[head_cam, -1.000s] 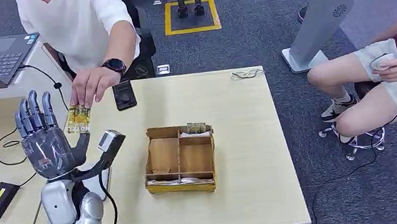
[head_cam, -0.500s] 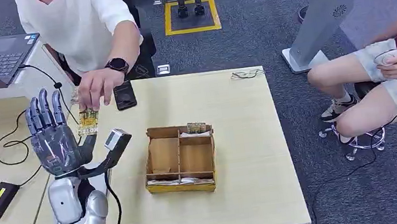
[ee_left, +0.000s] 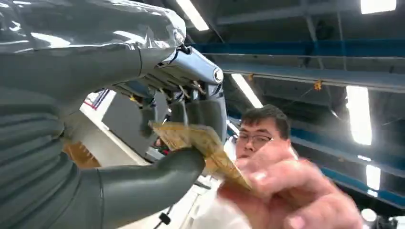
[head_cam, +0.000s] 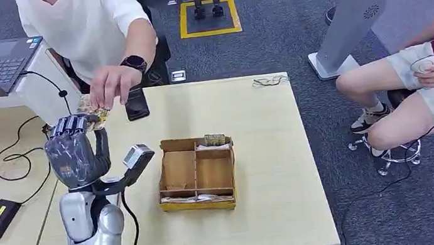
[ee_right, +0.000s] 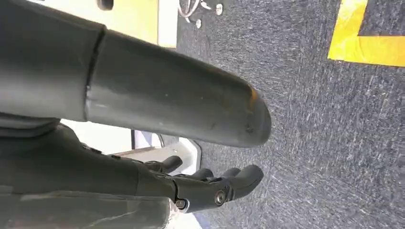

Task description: Pass the card to the sensor for recognition and then transmit it.

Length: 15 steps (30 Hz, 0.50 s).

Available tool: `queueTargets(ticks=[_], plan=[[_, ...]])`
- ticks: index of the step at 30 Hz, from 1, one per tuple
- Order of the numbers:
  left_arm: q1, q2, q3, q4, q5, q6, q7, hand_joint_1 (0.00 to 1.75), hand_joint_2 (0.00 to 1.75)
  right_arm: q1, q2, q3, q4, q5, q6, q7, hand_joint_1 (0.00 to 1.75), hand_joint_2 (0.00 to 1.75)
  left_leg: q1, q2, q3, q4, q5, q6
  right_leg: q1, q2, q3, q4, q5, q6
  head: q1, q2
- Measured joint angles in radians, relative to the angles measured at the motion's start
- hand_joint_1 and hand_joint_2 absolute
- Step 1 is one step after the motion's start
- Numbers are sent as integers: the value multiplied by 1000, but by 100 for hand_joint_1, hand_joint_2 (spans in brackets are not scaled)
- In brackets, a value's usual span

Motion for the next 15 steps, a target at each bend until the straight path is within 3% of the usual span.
queueTargets(ticks=[7,15], plan=[[5,-9,0,-26,19,0,-55,175,175,3,0,5,-2,0,0,0,0,0,0,0,0,0,0,0,0,0,0,0,0,0,0,0],[7,-16,0,-29,17,0,-66,175,175,4,0,10,-8,0,-4,3,0,0,0,0,0,0,0,0,0,0,0,0,0,0,0,0]])
